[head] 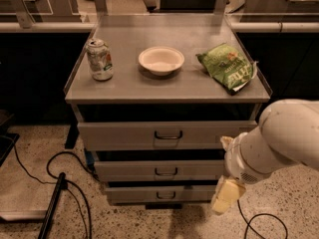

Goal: Open middle drawer

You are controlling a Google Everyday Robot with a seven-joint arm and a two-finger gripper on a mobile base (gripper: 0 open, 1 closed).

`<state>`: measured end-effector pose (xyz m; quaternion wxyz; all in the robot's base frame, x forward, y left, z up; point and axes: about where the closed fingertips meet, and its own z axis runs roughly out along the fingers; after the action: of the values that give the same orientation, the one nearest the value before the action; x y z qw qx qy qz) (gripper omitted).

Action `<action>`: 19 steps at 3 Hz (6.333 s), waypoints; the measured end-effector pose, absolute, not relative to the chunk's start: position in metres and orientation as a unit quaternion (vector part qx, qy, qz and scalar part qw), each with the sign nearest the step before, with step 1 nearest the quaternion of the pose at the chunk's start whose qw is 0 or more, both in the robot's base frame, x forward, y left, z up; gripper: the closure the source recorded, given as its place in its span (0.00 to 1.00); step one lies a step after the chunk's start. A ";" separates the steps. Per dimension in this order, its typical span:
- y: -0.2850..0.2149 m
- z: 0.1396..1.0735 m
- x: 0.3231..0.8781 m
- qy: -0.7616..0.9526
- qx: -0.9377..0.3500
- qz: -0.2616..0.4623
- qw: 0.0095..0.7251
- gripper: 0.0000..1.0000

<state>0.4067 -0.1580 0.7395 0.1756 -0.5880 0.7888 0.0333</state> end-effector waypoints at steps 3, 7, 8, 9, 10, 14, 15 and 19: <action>-0.145 0.687 0.404 0.800 -0.572 0.078 0.164 0.00; -0.077 0.556 0.377 0.820 -0.518 0.198 0.141 0.00; -0.073 0.534 0.392 0.832 -0.493 0.201 0.154 0.00; -0.073 0.516 0.417 0.841 -0.471 0.202 0.176 0.00; -0.077 0.502 0.438 0.846 -0.456 0.202 0.189 0.00; -0.086 0.478 0.491 0.859 -0.425 0.174 0.227 0.00; -0.088 0.471 0.515 0.862 -0.419 0.157 0.239 0.00; -0.089 0.441 0.575 0.860 -0.418 0.141 0.257 0.00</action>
Offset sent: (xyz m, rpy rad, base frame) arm 0.0020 0.0074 -0.0361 0.0194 0.0471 -0.0233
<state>0.5747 -0.0891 0.4414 0.2566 -0.4184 0.8597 0.1414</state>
